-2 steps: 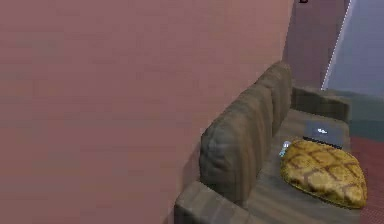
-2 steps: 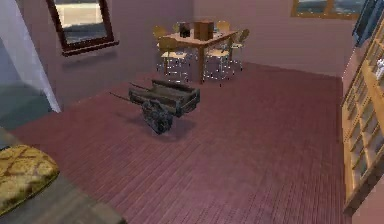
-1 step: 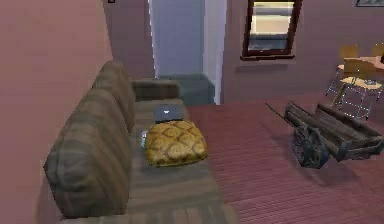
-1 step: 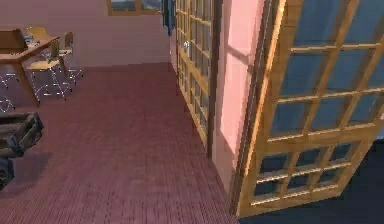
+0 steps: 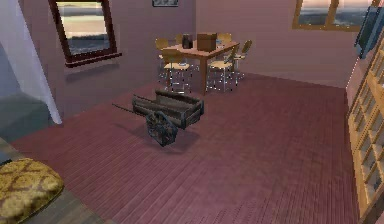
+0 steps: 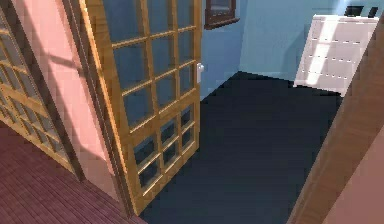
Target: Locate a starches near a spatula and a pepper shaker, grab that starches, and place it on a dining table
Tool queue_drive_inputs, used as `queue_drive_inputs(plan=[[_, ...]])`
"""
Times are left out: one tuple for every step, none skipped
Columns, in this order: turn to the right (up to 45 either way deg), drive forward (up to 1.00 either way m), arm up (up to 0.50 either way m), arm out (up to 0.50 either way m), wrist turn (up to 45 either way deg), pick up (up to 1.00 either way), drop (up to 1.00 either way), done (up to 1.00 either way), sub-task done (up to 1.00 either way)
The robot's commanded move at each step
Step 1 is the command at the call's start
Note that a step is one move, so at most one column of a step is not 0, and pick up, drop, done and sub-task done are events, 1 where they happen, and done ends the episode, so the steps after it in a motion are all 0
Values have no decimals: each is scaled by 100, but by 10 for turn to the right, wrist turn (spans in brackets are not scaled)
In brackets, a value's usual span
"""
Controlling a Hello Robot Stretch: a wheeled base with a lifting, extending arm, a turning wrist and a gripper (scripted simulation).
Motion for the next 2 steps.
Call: queue_drive_inputs(plan=[[90, 0, 0, 0, 0, 0, 0, 0, 0], [0, 45, 0, 0, 0, 0, 0, 0, 0]])
